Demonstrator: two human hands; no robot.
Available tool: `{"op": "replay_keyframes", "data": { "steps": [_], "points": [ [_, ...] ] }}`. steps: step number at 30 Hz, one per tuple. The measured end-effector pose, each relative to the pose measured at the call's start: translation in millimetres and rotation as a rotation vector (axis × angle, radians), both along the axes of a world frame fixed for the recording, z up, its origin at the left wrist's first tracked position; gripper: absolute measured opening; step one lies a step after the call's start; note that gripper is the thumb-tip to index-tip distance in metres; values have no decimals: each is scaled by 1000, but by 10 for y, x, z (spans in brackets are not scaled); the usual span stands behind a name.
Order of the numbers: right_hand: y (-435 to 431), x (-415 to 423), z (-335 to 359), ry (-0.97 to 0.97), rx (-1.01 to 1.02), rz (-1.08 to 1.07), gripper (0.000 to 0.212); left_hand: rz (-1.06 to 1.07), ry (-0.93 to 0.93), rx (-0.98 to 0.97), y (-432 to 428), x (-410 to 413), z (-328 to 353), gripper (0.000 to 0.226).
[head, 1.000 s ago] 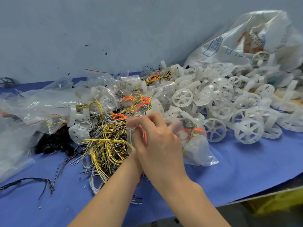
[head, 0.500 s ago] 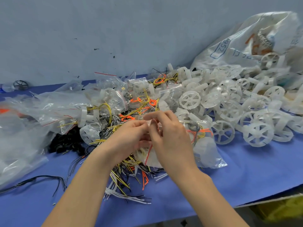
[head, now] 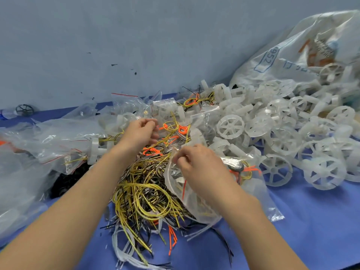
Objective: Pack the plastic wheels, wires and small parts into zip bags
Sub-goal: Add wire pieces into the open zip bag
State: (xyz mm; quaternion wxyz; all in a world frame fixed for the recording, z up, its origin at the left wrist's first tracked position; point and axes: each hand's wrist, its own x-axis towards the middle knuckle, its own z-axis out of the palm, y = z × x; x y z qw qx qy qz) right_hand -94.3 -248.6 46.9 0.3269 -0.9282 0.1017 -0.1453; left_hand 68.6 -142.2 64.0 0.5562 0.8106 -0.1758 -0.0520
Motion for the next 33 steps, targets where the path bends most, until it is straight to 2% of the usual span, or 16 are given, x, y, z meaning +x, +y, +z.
{"op": "replay_keyframes", "data": {
  "steps": [3, 7, 9, 12, 15, 18, 19, 21, 24, 26, 29, 31, 33],
  "points": [
    [-142, 90, -5, 0, 65, 41, 28, 30, -102, 100, -247, 443, 85, 26],
    [-293, 161, -42, 32, 151, 79, 27, 80, -311, 376, -464, 988, 211, 30],
    [-355, 201, -57, 50, 187, 93, 27, 69, -402, 593, -497, 1226, 222, 34],
    [-435, 217, -82, 69, 226, 115, 27, -3, -434, 901, -483, 1511, 143, 44],
    [-452, 193, -81, 68, 256, 141, 27, 25, -416, 943, -442, 1672, 23, 46],
    [-442, 185, -87, 53, 239, 142, 27, 94, -459, 940, -394, 1734, -37, 18],
    [-439, 185, -90, 48, 232, 140, 27, 106, -471, 935, -384, 1715, -36, 20],
    [-429, 188, -95, 40, 215, 134, 26, 127, -482, 879, -374, 1662, -25, 24],
    [-391, 173, -92, 36, 154, 117, 26, 221, -478, 695, -334, 1531, 76, 21],
    [-352, 172, -98, 40, 110, 104, 27, 242, -423, 470, -270, 1378, 216, 24],
    [-307, 153, -96, 58, 70, 79, 26, 137, -318, 40, -182, 1015, 465, 22],
    [-286, 116, -75, 63, 52, 69, 26, 87, -246, -138, -106, 706, 612, 17],
    [-278, 60, -48, 66, 38, 59, 26, 59, -137, -275, -7, 382, 687, 23]
  ]
}}
